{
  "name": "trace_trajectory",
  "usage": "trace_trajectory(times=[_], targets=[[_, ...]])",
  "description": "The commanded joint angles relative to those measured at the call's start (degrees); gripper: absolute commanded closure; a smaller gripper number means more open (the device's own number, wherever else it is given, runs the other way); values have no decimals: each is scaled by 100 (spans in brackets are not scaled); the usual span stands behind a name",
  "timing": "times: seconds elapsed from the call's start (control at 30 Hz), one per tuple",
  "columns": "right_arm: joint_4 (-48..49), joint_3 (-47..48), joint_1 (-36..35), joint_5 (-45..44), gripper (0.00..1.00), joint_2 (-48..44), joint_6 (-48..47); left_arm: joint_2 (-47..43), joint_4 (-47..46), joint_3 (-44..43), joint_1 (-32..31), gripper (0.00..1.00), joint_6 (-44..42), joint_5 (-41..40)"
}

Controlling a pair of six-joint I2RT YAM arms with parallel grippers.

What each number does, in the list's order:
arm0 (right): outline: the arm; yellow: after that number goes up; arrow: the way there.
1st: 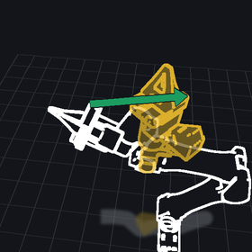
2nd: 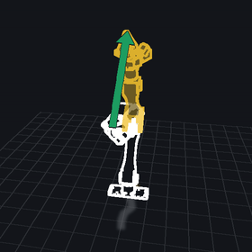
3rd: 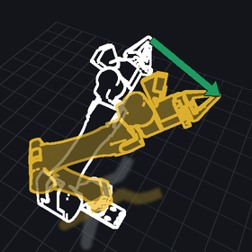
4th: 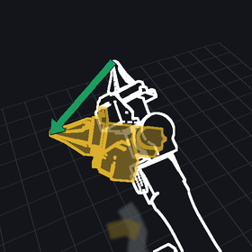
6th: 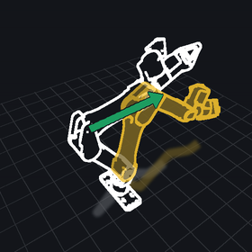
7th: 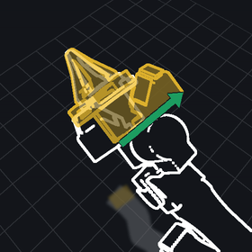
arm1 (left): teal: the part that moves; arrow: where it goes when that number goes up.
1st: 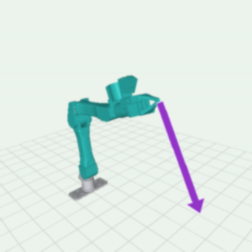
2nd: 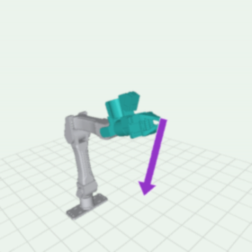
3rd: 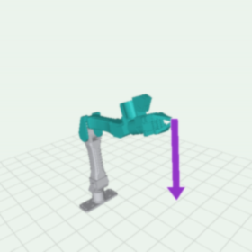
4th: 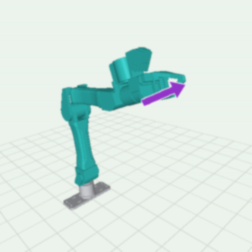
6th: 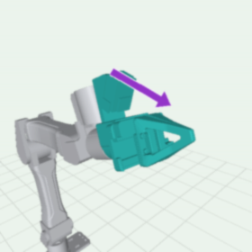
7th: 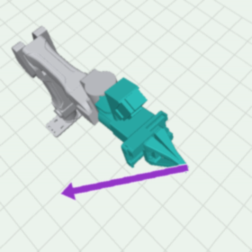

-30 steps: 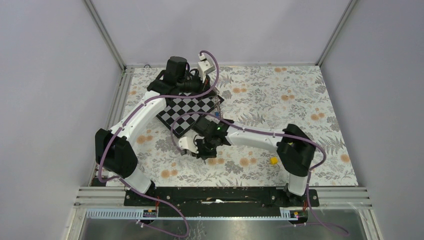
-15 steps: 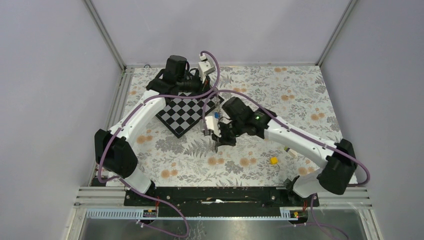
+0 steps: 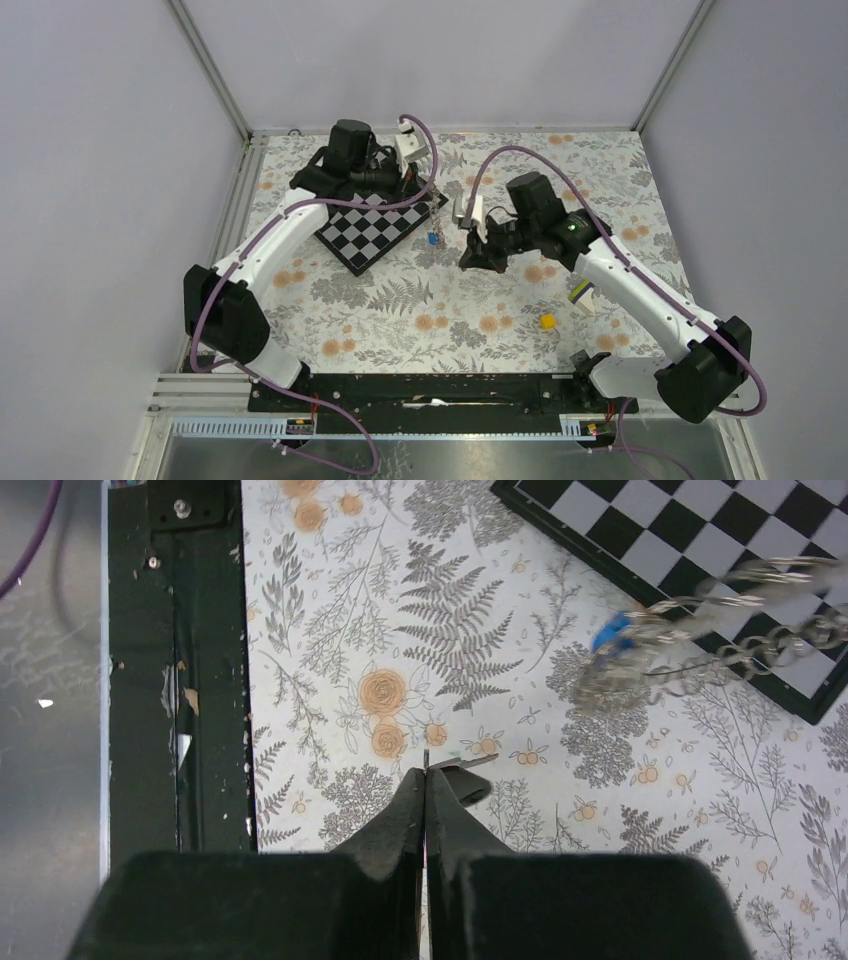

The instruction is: Put the keys on the keyring

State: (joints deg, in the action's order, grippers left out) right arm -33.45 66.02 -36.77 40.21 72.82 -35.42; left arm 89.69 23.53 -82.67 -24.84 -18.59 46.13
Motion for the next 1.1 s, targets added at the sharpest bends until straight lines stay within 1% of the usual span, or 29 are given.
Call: trace_trajectory(times=[0.0, 0.1, 0.2, 0.33, 0.53, 0.77, 0.93, 1.07], targets=[[313, 122, 479, 642, 100, -140, 470, -485, -290, 272, -144, 100, -681, 310], [498, 244, 752, 816, 100, -18, 790, -573, -14, 359, -404, 100, -1216, 101], [616, 392, 922, 896, 100, 129, 1005, -663, 101, 451, -692, 100, -1368, -264], [664, 539, 962, 812, 100, 263, 1061, -752, 154, 605, -909, 100, -1476, -434], [792, 473, 975, 757, 100, 355, 1029, -799, 154, 716, -1088, 100, -1472, -749], [1489, 125, 1153, 993, 100, 384, 1378, -864, 55, 805, -1111, 100, -1306, -571], [1699, 108, 1155, 1277, 100, 593, 1550, -874, -70, 846, -1111, 100, -1002, -611], [1859, 38, 1157, 1289, 100, 656, 1688, -883, -218, 883, -1111, 100, -757, -774]])
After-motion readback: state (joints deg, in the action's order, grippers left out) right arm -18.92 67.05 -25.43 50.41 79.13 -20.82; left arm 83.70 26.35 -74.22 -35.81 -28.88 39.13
